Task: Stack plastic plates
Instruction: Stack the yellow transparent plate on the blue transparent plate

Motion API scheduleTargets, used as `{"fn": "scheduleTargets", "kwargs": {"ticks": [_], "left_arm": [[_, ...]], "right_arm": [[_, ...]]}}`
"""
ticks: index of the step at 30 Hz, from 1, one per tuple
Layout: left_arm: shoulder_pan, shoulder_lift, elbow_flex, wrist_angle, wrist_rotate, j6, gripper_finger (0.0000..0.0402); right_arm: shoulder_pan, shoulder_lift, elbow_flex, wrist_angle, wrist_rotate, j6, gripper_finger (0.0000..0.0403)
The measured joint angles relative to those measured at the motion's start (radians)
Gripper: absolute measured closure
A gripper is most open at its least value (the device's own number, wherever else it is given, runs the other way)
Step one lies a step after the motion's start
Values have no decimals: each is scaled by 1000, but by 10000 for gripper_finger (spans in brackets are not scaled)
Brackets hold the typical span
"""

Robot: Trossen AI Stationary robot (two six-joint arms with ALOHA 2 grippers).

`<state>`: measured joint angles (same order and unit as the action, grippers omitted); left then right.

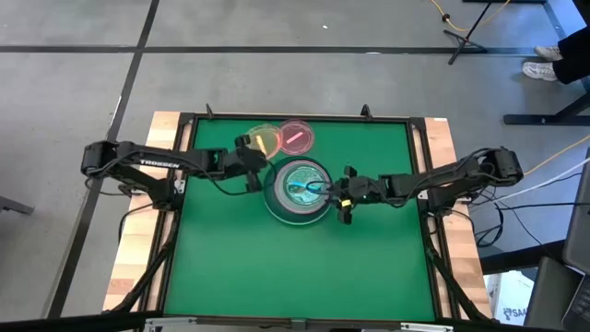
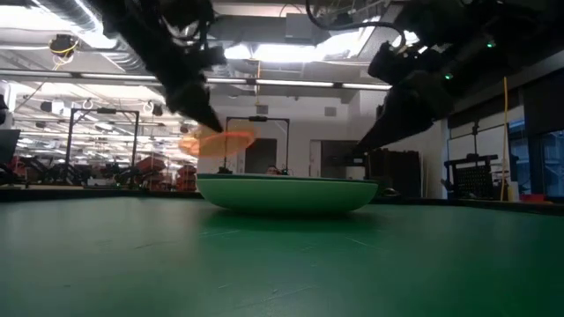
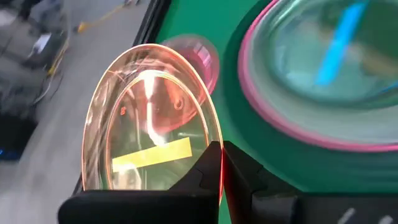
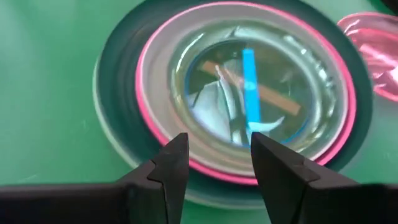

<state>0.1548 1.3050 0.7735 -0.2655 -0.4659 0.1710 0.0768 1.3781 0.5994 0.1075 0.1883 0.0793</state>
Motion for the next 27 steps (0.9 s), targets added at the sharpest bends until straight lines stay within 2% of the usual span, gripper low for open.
{"fn": "scheduleTargets", "kwargs": {"ticks": [8, 15, 20, 27], "left_arm": [[-134, 0, 18, 116, 214, 24, 399], [-219, 75, 14, 346, 381, 87, 399], [-228, 179, 12, 464, 381, 95, 399], [-216, 293, 11, 470, 310, 130, 399]], "right_arm": [[103, 0, -54, 4, 106, 118, 238], [177, 0, -79, 1, 220, 209, 238], [187, 0, -79, 7, 246, 214, 238], [185, 0, -79, 4, 246, 213, 238]]}}
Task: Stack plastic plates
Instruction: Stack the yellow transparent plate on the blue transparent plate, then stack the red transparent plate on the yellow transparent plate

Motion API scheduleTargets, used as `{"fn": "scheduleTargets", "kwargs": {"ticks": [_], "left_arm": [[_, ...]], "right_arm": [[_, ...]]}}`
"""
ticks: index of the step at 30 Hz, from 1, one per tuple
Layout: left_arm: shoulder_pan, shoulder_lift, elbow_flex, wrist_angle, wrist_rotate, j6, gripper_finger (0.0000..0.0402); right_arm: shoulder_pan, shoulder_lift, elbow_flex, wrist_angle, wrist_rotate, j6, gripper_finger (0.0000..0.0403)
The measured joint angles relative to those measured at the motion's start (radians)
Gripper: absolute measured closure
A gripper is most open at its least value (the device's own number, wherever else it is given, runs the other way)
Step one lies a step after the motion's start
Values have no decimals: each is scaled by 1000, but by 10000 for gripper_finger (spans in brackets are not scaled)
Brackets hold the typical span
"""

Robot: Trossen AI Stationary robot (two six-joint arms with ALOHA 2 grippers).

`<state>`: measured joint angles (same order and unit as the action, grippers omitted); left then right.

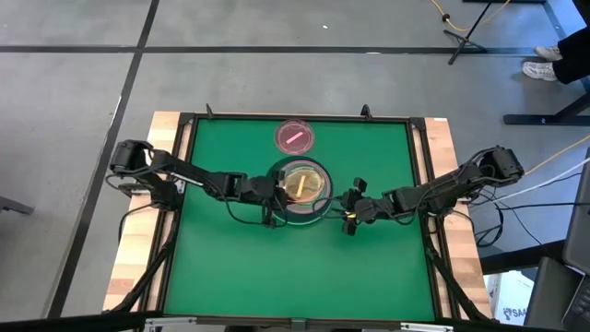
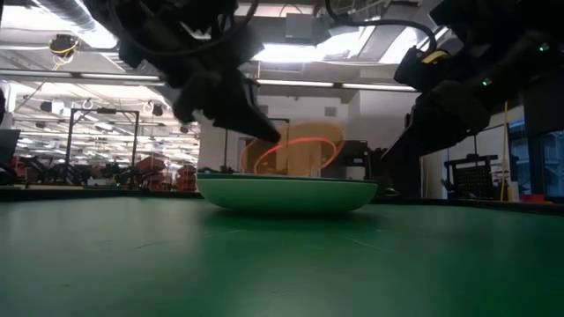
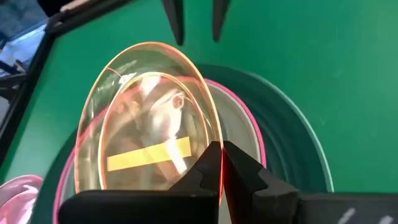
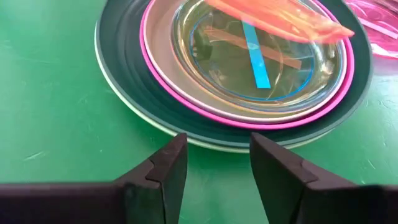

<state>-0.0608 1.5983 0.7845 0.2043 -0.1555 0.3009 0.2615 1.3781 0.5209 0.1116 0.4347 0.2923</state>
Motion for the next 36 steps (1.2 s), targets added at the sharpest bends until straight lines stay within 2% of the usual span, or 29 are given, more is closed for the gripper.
{"fn": "scheduleTargets", "kwargs": {"ticks": [5, 13, 18, 24, 27, 31, 36], "left_arm": [[7, 26, 0, 17, -10, 17, 385], [17, -34, 49, -62, -18, -56, 289], [44, -100, 85, -123, -18, -107, 256], [175, -178, 85, -140, -19, -167, 253], [266, -187, 85, -134, -53, -195, 253], [383, -164, 85, -133, -157, -173, 253], [502, -101, 85, -130, -154, -170, 253]], "right_arm": [[0, 0, 0, 2, 13, -1, 238], [0, 0, 3, 17, 154, -67, 238], [0, -3, 18, 22, 229, -98, 238], [0, -3, 18, 8, 333, -99, 238], [-19, -2, 14, 10, 333, -93, 238], [-90, -1, 8, 9, 333, -106, 238], [-192, -1, 8, 10, 303, -118, 238]]}}
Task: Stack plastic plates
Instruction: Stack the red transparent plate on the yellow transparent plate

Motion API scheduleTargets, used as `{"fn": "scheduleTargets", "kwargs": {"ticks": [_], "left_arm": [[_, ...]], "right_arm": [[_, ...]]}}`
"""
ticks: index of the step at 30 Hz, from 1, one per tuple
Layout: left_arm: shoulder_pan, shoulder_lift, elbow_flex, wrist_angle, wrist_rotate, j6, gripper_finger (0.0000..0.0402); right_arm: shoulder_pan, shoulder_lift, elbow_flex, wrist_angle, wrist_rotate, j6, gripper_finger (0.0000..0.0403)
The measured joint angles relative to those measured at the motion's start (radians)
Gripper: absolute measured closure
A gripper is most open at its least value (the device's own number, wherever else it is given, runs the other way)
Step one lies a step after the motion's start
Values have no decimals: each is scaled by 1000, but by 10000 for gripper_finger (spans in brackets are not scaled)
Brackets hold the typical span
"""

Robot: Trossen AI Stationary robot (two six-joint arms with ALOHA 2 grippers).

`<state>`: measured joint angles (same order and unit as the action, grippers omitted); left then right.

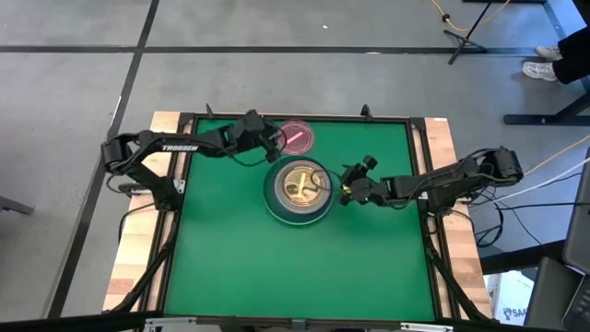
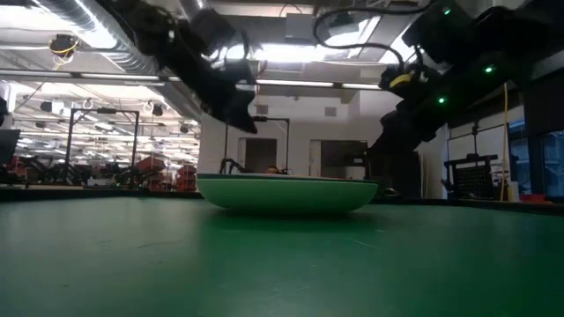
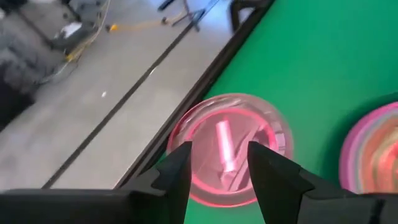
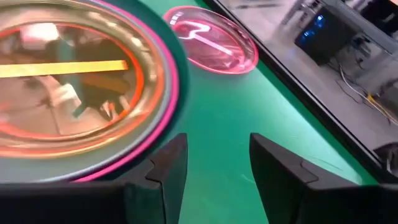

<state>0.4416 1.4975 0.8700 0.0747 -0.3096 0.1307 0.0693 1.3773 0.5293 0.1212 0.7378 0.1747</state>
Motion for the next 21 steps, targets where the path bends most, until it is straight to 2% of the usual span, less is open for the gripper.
{"fn": "scheduleTargets", "kwargs": {"ticks": [2, 7, 11, 16, 21], "left_arm": [[51, 26, 0, 12, 31, -23, 252], [168, 92, 0, 34, 208, -88, 252], [244, 165, 5, 33, 296, -95, 252], [315, 282, 109, -45, 432, -110, 252], [357, 388, 239, -161, 522, -150, 252]], "right_arm": [[-28, 0, 0, 0, -8, -15, 238], [-86, 0, 0, -3, -15, -67, 238], [-126, 0, 0, -4, -36, -79, 238], [-162, 1, 0, -4, -102, -79, 238], [-162, 1, 0, -4, -102, -117, 238]]}}
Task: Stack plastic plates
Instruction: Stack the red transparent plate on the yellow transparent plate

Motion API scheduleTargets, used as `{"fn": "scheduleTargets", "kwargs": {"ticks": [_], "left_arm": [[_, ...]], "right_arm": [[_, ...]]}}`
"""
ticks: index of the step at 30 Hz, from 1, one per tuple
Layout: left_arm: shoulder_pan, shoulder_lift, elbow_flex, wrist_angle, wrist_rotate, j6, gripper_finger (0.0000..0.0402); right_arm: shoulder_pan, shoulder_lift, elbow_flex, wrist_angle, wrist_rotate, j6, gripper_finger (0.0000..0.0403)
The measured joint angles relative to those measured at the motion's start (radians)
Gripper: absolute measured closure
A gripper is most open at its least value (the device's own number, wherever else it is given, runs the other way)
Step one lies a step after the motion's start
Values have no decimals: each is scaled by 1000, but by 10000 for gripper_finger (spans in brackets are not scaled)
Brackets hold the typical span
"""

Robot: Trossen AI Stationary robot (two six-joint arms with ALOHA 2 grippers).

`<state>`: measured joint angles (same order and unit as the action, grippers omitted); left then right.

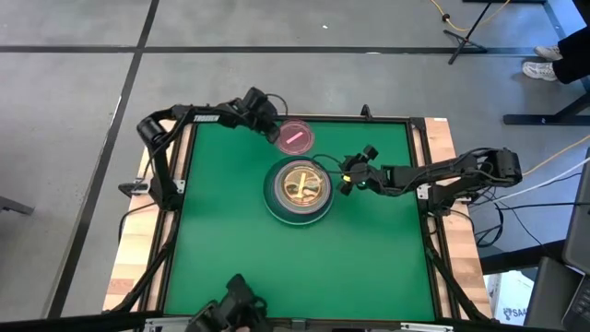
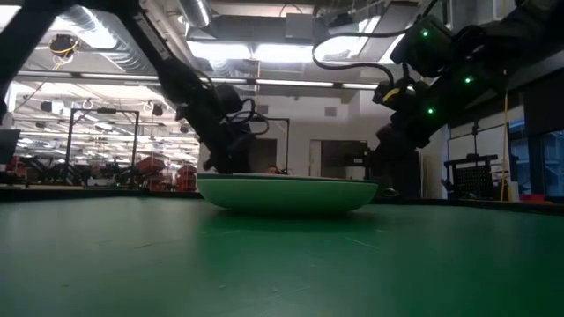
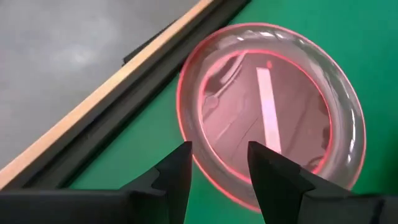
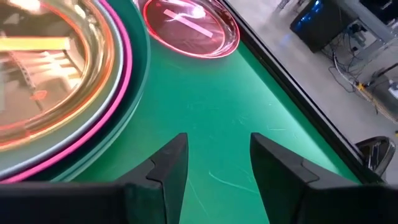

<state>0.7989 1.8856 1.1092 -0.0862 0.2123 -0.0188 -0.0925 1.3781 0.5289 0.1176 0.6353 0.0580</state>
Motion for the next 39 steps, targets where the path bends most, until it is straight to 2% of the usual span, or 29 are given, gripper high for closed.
{"fn": "scheduleTargets", "kwargs": {"ticks": [4, 8, 12, 15, 23, 28, 32, 39], "left_arm": [[20, 55, 63, -26, 56, -18, 252], [21, 76, 79, -28, 29, -32, 252], [21, 85, 79, -37, 46, -50, 253], [18, 108, 80, -39, 0, -58, 253], [20, 135, 83, -28, 37, -61, 253], [7, 136, 83, -34, 16, -19, 255], [-10, 136, 83, -53, -12, 24, 278], [-19, 136, 83, -61, -38, 80, 343]], "right_arm": [[0, 0, 0, -6, 0, -13, 238], [0, 0, 0, -19, 0, -18, 238], [0, 0, 0, -18, 0, -22, 238], [0, 0, 0, -10, 0, -37, 238], [0, 0, 0, -14, -3, -28, 238], [0, 0, 0, -10, -27, -25, 238], [0, 0, 0, -7, -27, -25, 238], [0, 0, 0, -6, -27, -10, 238]]}}
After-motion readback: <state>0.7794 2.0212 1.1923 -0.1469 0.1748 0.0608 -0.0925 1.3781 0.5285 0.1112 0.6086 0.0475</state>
